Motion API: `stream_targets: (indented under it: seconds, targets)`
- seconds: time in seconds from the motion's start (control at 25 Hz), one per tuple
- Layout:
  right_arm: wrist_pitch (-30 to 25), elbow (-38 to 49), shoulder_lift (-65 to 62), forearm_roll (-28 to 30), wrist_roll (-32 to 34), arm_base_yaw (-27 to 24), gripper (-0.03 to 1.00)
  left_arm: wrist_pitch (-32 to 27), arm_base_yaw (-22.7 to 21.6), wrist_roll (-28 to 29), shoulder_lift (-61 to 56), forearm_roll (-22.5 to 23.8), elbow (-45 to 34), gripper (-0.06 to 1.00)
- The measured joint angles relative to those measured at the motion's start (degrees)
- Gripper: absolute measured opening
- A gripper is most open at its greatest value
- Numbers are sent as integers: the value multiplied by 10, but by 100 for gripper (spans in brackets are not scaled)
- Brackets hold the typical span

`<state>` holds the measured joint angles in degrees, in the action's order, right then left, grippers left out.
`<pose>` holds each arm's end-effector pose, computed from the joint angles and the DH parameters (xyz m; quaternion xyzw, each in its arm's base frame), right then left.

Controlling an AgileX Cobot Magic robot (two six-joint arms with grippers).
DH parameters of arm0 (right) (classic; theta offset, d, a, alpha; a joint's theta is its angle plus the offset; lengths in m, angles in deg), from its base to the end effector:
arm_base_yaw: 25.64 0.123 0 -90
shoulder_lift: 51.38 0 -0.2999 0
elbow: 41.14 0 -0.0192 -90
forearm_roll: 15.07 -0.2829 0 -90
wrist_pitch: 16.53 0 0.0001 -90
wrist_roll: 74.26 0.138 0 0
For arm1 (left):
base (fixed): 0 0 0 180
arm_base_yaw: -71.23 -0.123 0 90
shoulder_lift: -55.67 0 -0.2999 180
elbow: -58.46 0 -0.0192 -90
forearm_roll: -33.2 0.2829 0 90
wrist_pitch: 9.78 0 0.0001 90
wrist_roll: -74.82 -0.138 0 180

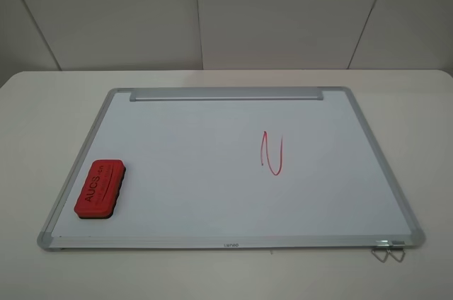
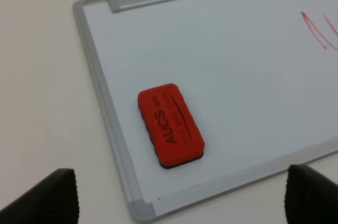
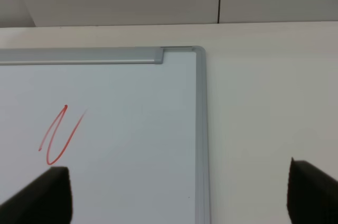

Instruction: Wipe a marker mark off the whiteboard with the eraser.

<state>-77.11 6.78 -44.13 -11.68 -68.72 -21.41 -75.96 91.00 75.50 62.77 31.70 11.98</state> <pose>0.0483 -0.0036 0.2783 0.0111 0.8464 0.0158 0.5321 0.0350 -0.0161 0.2749 0.1448 0.8527 -0.1019 0.4915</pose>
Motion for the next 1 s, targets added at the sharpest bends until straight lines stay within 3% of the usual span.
stream_targets:
  seconds: [0.2,0.6,0.72,1.0]
  targets:
    - [0,0,0,0,0,0,72,37,0,-1,0,-3,-17,77]
    - [0,0,0,0,0,0,72,49,-7,-1,0,-3,-22,77]
    - [0,0,0,0,0,0,72,49,-34,-1,0,-4,-22,77]
    - [0,0,0,0,0,0,72,49,-150,-1,0,-5,-22,77]
